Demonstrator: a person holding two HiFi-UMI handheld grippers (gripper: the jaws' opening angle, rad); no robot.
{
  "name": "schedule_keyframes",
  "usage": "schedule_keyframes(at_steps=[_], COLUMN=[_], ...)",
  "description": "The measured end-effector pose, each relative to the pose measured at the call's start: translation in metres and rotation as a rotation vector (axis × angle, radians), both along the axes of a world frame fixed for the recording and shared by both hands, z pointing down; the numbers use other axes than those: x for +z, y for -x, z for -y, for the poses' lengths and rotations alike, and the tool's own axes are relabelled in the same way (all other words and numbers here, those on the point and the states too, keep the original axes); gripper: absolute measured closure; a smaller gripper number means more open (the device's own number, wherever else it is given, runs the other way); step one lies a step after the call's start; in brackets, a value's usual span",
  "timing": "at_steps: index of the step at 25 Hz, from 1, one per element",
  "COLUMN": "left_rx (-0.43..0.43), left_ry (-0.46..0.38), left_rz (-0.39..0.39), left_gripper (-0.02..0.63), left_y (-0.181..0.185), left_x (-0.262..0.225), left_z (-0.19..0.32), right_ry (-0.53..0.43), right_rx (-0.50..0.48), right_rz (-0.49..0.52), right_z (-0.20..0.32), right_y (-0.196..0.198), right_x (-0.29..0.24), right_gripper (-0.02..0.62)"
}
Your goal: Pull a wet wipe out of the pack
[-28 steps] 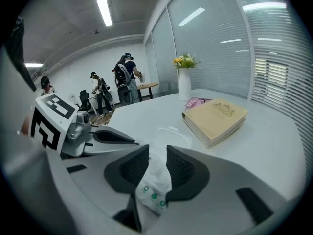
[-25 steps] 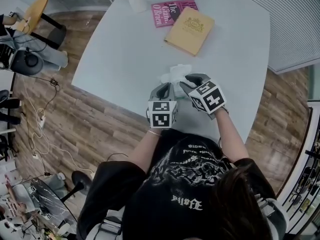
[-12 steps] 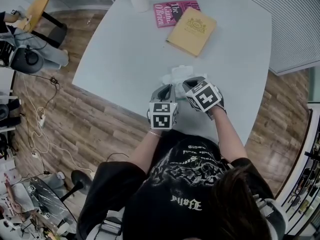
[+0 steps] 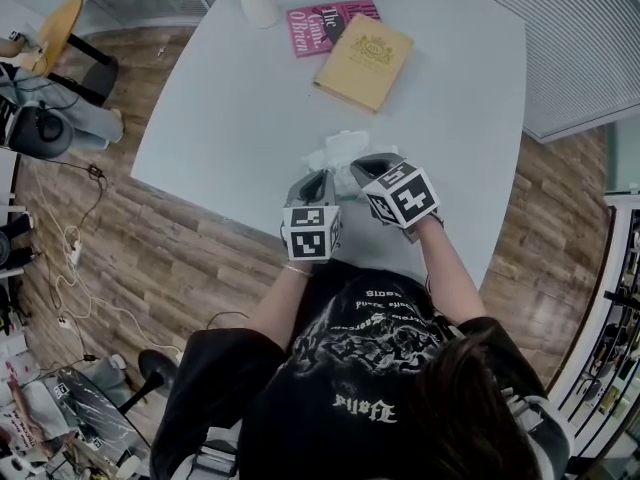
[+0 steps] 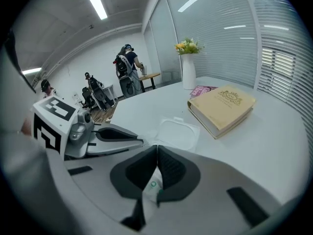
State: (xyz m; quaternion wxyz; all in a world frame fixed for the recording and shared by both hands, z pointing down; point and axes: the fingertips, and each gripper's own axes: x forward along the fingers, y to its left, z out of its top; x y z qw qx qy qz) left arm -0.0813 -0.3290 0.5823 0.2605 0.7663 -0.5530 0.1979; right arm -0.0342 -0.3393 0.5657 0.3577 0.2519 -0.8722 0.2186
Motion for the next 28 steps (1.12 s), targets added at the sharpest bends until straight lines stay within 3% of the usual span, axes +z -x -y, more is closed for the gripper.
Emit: schedule_keyframes(at_steps=[28], left_rx=[-0.005], left_ry=[0.008], left_rz=[-0.015], left_gripper=[0.598], left_y=[0.000], left_x=[0.002], left_z=[-0.005], right_ry=[-0.157], right_rx=[0.136], right_rz=[0.161], right_z=[0.001], right_y=[-0.028], right_x=[-0.078], right_gripper=[0.591])
